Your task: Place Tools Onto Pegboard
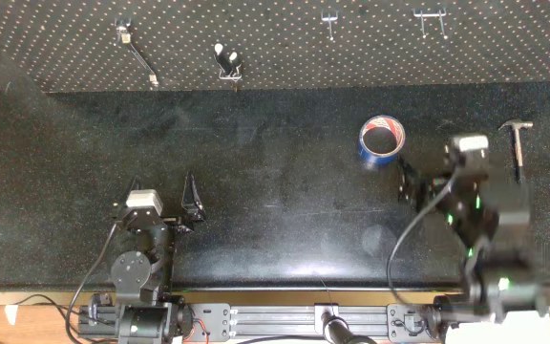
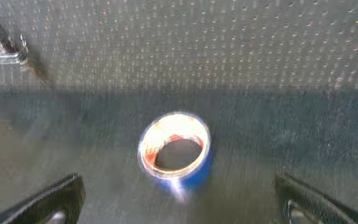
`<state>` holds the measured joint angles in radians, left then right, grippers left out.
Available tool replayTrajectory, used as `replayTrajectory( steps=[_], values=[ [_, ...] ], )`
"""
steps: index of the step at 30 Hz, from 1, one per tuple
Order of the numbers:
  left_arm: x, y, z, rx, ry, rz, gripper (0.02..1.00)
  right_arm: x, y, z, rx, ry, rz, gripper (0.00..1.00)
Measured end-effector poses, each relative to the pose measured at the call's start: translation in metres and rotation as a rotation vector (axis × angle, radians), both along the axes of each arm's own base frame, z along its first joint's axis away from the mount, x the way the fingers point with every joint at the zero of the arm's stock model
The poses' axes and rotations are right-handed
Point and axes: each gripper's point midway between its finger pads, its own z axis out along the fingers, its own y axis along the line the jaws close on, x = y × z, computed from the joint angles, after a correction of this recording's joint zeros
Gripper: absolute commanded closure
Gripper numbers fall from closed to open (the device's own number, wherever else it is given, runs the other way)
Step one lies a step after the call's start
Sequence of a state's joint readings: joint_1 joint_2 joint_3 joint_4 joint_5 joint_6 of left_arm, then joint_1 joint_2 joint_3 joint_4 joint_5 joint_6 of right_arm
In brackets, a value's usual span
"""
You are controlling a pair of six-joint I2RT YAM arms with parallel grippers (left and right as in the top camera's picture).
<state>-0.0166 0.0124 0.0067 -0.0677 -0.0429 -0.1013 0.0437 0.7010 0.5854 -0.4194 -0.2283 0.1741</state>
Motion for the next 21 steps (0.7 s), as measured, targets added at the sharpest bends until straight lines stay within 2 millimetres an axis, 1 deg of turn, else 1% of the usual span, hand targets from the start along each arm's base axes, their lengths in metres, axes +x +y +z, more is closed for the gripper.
replayTrajectory(
  steps=[1, 3, 4, 6, 9, 12, 13, 16, 18, 21],
  values=[
    [0.000, 0.000, 0.000, 0.000, 0.000, 0.000, 0.023, 0.002, 0.003, 0.001, -0.002, 0.056, 0.008, 0.025],
    [0.000, 0.000, 0.000, 0.000, -0.001, 0.000, 0.023, 0.013, 0.013, 0.009, -0.020, 0.171, 0.037, 0.025],
    [0.000, 0.000, 0.000, 0.000, -0.001, 0.000, 0.023, 0.017, 0.020, 0.008, -0.037, 0.221, 0.054, 0.025],
    [0.000, 0.000, 0.000, 0.000, -0.001, 0.000, 0.020, 0.027, 0.039, 0.006, -0.103, 0.321, 0.105, 0.025],
    [0.000, 0.000, 0.000, 0.000, -0.002, 0.000, 0.023, 0.038, 0.057, 0.000, -0.159, 0.389, 0.143, 0.025],
    [0.000, 0.000, 0.001, 0.000, -0.002, 0.000, 0.023, 0.047, 0.066, -0.013, -0.191, 0.461, 0.152, 0.025],
    [0.000, 0.000, 0.000, 0.000, -0.002, 0.000, 0.023, 0.048, 0.069, -0.021, -0.201, 0.501, 0.152, 0.025],
    [0.000, 0.000, 0.000, 0.000, -0.002, 0.000, 0.023, 0.050, 0.071, -0.041, -0.217, 0.573, 0.141, 0.025],
    [0.000, 0.000, 0.000, 0.000, -0.002, 0.000, 0.023, 0.052, 0.071, -0.059, -0.217, 0.633, 0.124, 0.025],
    [0.000, 0.000, 0.000, 0.000, -0.002, 0.000, 0.023, 0.052, 0.071, -0.078, -0.222, 0.693, 0.106, 0.025]
  ],
)
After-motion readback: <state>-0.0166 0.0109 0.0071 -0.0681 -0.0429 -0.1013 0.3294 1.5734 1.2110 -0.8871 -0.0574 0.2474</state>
